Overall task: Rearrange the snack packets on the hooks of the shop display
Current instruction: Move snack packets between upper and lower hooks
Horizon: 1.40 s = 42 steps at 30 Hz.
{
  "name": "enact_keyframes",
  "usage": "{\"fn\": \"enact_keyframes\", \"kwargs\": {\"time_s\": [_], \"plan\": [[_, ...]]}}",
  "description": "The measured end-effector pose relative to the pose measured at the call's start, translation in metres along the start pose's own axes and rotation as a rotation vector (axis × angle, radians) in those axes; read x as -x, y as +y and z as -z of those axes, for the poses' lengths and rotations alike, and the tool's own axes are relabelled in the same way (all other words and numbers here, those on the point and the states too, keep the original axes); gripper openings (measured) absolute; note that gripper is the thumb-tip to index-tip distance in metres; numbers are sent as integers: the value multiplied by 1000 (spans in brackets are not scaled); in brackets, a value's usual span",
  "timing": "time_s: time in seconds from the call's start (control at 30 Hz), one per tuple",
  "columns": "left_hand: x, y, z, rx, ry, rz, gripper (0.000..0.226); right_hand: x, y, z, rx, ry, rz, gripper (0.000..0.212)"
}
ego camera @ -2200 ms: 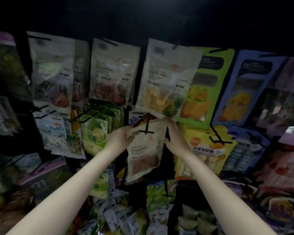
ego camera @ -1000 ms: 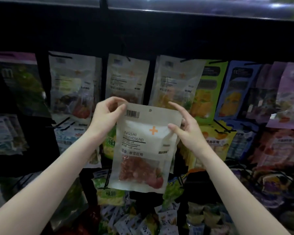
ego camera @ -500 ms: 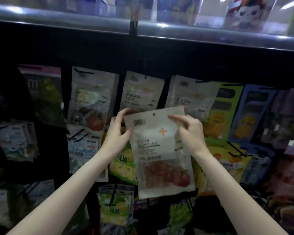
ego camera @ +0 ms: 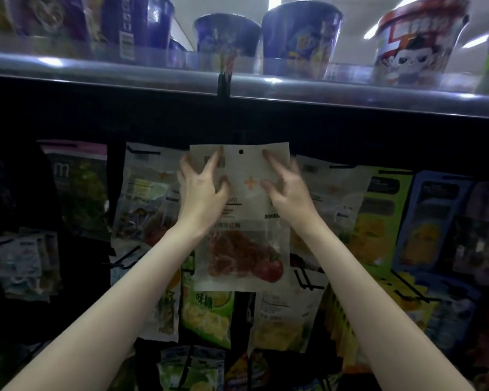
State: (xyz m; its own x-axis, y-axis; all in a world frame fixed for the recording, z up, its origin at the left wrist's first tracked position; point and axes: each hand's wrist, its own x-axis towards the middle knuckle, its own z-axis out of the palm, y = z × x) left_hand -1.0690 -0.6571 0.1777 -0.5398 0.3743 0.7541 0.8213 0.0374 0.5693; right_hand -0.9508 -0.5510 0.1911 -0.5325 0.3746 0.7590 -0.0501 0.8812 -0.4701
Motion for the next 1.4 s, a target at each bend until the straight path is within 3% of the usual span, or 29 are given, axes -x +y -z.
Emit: {"fn": "enact_keyframes", "kwargs": {"time_s": [0.4,0.53,0.67,0.77,0.9,1.0,1.07,1.2,1.27,1.4], "plan": [[-10,-8,-15,-110,-30,-95,58,-15,18,-1,-14,-45,-70,51],[-11,-18,-22,-250,-3,-159,57,-16,21,-3,-24,-57,-81,51],[-8,-23,-32,-360,-144,-297,54,-18,29,-8,-38,-44,-126,52],[-6,-29,-33,-363,-185,-325,68,-20,38,-10,-55,-93,-167,63],[13,-52,-35,-440,-192,-422,58,8,55,-13,-78,-247,-202,90],[30,-62,-39,-527,-189,-470,57,25,61,-26,-139,-275,-200,97],[39,-60,-42,-512,-220,-426,60,20,62,-27,-122,-278,-222,98],[58,-57,-39,-114,-230,-211,53,10,66,-15,-169,-372,-264,103],[59,-64,-39,-85,-226,-151,52,8,71,-17,-105,-312,-263,100],[47,-84,-42,-177,-432,24,51,4,74,-40,74,-120,-304,93]]}}
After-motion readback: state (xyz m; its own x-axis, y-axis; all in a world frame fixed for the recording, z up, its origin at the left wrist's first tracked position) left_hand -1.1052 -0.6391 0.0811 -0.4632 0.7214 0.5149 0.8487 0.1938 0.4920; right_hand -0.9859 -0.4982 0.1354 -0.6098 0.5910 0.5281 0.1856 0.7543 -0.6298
